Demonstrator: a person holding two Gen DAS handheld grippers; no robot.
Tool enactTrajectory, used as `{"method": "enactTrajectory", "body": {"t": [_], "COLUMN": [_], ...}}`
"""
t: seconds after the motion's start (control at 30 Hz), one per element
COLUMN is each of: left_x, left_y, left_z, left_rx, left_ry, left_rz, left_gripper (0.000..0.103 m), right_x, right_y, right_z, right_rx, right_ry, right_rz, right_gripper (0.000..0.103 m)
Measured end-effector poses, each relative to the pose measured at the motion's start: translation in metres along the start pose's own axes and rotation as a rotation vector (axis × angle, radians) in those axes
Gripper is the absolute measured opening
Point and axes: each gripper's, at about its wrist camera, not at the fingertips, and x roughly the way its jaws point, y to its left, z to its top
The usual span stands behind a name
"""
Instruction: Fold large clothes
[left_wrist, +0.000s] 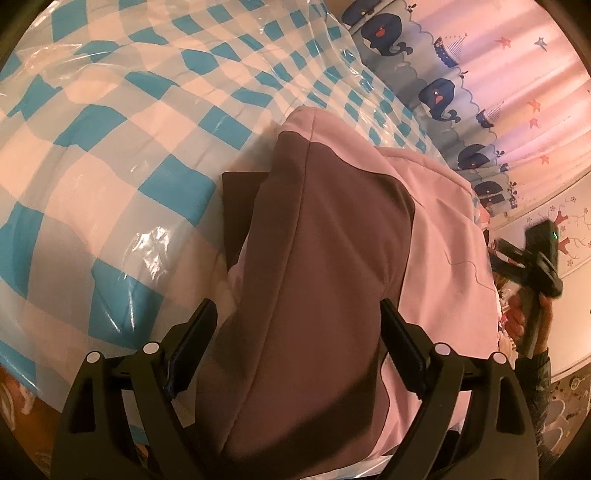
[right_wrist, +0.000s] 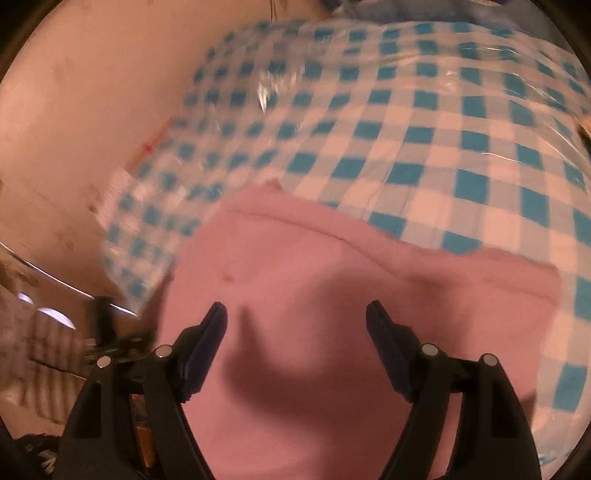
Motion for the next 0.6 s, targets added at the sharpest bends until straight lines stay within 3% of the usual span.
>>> {"method": "enactTrajectory", "body": {"t": [0.1,0.17,0.23,0.43,0.6], "left_x": [-0.001,-0.003,-0.005,-0.011,-0.001], "left_y": [0.003,0.006,0.007,0.017,0.017], "left_z": [0.000,0.002,0.004,0.000,-0.006], "left_rx": [-0.004,-0.019,-0.022,-0.111,-0.156], "left_ry": [-0.007,-0.020,-0.023,-0.008,0.010], "left_rz": [-0.012,-0.024,-0.028,-0.137,-0.137], "left_gripper": [0.084,0.084,0.084,0.084,0.084], "right_x": [0.076,0.126,0.133,0.043,-0.031], "right_y": [0.003,-0.018,-0.027,-0.015,0.034], "right_z": [0.016,0.016,0.016,-0.003,-0.062], "right_rx": [-0.021,0.032,0.062,0.059,-0.082], "right_ry": [0.060,0.138,0.137,-0.027,-0.158], "right_rz": [-0.209,-0.206,-0.183,-0.130,-0.259], "right_gripper": [0.080,0.087,0.088,0.088,0.088]}}
